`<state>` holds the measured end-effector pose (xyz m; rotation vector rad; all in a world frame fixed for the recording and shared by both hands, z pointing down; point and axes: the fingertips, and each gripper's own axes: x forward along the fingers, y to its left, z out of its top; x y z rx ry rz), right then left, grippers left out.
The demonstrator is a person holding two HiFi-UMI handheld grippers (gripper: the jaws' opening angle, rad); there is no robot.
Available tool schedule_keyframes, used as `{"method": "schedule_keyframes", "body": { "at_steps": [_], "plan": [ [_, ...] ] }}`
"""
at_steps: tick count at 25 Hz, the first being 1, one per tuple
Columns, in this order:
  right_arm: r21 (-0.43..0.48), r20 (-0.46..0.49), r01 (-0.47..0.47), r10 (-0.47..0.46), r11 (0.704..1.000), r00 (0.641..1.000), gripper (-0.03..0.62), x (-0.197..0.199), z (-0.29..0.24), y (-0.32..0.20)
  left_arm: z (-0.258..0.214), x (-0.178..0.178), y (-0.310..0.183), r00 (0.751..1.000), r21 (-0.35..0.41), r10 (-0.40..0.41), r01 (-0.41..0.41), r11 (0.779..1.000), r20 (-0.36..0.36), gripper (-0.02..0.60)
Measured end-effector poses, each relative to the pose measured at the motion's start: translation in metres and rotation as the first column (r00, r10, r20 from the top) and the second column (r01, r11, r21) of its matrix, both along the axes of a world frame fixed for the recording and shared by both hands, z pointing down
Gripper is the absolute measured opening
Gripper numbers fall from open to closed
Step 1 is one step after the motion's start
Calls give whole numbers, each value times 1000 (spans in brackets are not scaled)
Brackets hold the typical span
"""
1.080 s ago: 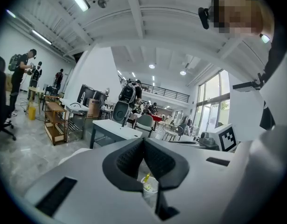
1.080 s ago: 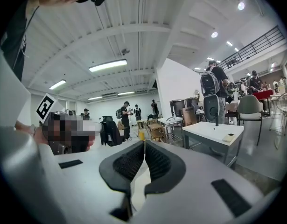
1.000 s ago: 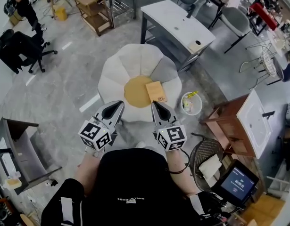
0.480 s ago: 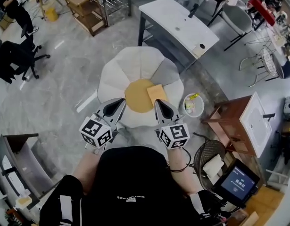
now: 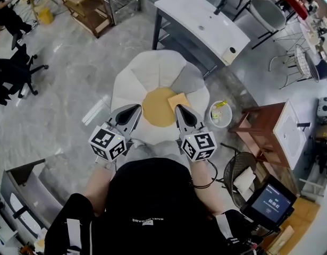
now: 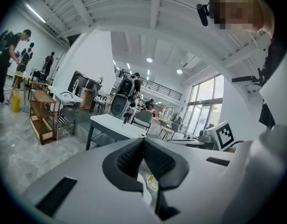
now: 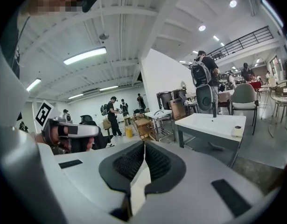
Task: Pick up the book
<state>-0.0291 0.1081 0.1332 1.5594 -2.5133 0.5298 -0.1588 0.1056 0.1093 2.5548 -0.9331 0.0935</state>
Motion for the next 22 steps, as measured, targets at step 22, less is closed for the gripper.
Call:
{"method": "schedule_keyframes", "body": {
  "at_steps": [22],
  "plan": [
    [-108,44,-63,68,992,997,26,79,42,-45,38,67,-49,998,-104,53,-49,993,36,14]
  ]
}}
